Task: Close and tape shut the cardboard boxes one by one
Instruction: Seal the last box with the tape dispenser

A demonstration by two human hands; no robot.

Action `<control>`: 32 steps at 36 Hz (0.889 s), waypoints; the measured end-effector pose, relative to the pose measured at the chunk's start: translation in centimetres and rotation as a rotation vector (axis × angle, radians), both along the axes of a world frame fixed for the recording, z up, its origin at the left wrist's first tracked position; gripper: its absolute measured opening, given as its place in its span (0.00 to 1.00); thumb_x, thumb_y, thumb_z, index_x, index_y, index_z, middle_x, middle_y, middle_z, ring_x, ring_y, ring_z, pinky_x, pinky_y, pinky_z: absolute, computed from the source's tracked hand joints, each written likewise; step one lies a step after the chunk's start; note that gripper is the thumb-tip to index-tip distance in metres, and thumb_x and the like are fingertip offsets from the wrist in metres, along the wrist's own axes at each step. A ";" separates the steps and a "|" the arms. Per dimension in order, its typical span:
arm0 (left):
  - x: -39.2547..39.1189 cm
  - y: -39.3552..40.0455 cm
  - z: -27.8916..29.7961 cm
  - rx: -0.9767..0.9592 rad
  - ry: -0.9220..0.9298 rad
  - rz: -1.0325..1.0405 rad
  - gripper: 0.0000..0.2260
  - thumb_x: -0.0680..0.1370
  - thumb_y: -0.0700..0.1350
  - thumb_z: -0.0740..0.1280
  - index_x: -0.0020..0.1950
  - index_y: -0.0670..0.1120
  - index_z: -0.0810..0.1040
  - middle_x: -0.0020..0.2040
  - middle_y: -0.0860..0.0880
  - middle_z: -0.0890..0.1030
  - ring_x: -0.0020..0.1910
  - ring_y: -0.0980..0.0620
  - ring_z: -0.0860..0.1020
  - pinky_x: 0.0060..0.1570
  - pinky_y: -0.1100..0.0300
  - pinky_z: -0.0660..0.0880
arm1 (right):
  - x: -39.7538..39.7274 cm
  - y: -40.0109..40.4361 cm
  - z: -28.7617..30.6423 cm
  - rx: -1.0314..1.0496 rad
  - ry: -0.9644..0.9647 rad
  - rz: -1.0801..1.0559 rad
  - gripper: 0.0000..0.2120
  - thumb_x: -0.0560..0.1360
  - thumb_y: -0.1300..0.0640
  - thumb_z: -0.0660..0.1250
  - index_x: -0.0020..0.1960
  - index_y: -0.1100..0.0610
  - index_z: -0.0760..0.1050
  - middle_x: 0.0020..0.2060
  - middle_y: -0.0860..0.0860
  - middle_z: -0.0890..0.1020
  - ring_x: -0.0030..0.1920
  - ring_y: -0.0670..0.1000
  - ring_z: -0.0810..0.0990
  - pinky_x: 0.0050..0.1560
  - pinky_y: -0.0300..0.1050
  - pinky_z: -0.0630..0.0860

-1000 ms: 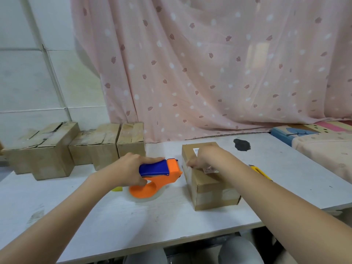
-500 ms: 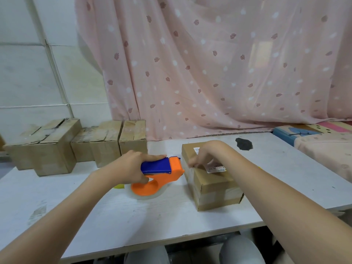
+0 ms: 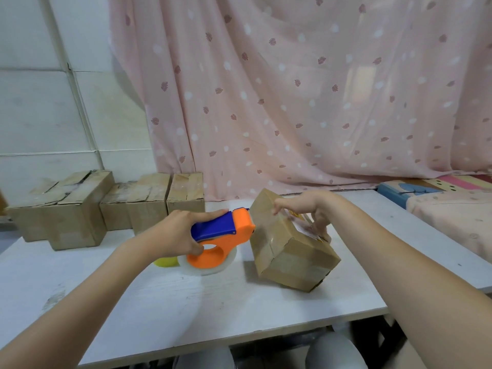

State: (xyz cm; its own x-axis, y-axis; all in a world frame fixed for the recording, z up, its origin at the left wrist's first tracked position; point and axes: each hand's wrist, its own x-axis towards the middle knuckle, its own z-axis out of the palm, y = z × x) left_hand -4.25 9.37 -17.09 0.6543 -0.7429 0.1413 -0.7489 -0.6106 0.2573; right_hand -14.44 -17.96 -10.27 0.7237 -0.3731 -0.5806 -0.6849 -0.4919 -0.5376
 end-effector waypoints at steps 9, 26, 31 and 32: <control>-0.9 0.3 -0.3 0.021 0.023 0.019 0.40 0.72 0.46 0.73 0.73 0.75 0.56 0.43 0.58 0.78 0.36 0.54 0.73 0.34 0.65 0.67 | -1.3 -4.0 -2.9 0.328 -0.124 -0.154 0.61 0.54 0.40 0.77 0.80 0.49 0.50 0.67 0.71 0.66 0.63 0.72 0.74 0.58 0.80 0.67; -1.7 -2.0 -1.0 -0.072 0.050 -0.045 0.41 0.71 0.45 0.73 0.66 0.80 0.53 0.43 0.56 0.79 0.37 0.54 0.74 0.33 0.67 0.69 | -5.1 -5.5 -6.4 0.487 -0.271 -0.115 0.24 0.78 0.42 0.61 0.59 0.63 0.74 0.38 0.59 0.80 0.36 0.60 0.80 0.48 0.57 0.81; -2.2 -2.7 -1.3 -0.076 0.088 -0.029 0.41 0.71 0.44 0.74 0.72 0.74 0.56 0.40 0.57 0.76 0.34 0.54 0.71 0.32 0.69 0.68 | -5.4 -5.1 -6.9 0.455 -0.321 -0.135 0.18 0.79 0.44 0.60 0.52 0.59 0.77 0.39 0.56 0.78 0.34 0.58 0.78 0.43 0.51 0.80; -2.2 -2.7 -1.3 -0.075 0.089 -0.031 0.41 0.71 0.45 0.74 0.72 0.74 0.56 0.41 0.58 0.76 0.34 0.55 0.72 0.32 0.69 0.68 | -5.4 -5.0 -6.8 0.391 -0.338 -0.133 0.18 0.78 0.44 0.61 0.53 0.58 0.77 0.40 0.56 0.79 0.37 0.58 0.78 0.44 0.50 0.80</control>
State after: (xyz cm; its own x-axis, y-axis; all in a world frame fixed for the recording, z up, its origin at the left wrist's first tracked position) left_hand -6.50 6.69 -18.36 0.6439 -0.7523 0.1393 -0.7391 -0.5646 0.3675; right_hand -19.84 -22.93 -17.03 0.8555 -0.2772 -0.4373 -0.4846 -0.1313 -0.8648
